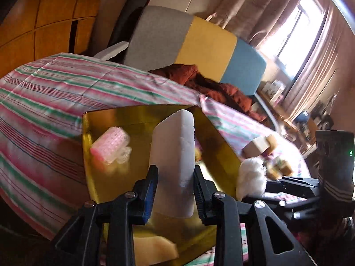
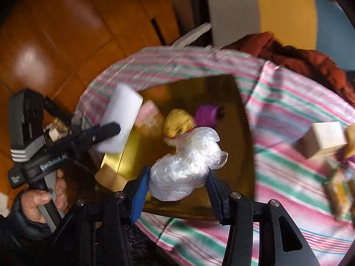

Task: Organize objects
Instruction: 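Carry the soap bar and plastic bundle to the gold tray and release both, then withdraw both tools from the tray toward the remaining items, then grasp the white printed box with the left tool while the right tool grasps a yellow sponge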

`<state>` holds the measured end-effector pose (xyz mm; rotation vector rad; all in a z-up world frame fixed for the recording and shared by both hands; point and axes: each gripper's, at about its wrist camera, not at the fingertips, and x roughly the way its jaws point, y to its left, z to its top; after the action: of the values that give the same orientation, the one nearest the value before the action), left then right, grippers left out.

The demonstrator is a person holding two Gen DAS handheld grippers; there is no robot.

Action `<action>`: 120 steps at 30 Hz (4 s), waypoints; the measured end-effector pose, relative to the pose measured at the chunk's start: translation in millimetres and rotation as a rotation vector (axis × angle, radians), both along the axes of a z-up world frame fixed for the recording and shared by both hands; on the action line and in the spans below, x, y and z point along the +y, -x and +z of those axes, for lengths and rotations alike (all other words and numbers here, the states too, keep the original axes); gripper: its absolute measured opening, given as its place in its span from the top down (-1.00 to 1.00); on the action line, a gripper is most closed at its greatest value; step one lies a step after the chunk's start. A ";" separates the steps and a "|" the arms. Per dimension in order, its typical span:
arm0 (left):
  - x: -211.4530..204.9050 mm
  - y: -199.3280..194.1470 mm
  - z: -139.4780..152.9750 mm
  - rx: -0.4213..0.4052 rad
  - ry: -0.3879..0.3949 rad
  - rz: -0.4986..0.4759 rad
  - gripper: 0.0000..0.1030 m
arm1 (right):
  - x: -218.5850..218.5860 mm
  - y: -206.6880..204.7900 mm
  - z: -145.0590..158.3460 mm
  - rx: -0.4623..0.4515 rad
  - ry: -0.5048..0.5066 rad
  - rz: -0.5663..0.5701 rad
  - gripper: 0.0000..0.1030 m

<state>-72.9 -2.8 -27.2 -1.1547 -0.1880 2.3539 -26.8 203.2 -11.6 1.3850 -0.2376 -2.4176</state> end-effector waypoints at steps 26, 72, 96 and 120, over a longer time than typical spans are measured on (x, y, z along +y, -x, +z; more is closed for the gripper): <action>-26.8 -29.4 20.7 0.066 0.053 0.173 0.00 | -37.5 -31.8 -9.2 0.084 -0.021 -0.046 -0.64; 41.7 -51.6 11.1 0.141 0.317 0.106 -0.01 | 18.8 -51.6 -2.9 0.322 -0.213 -0.280 -0.95; 172.4 -43.0 26.7 0.152 0.326 -0.351 -0.17 | 289.4 -73.2 1.5 0.205 -0.250 -0.831 -0.95; 390.4 26.3 -41.6 0.097 0.526 -0.727 -0.56 | 332.6 -88.0 -21.1 0.125 0.061 -0.903 -0.97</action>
<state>-99.1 387.6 -68.8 -1.0751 0.7965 1.8176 61.1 535.8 -32.6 1.2458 -1.0924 -3.1277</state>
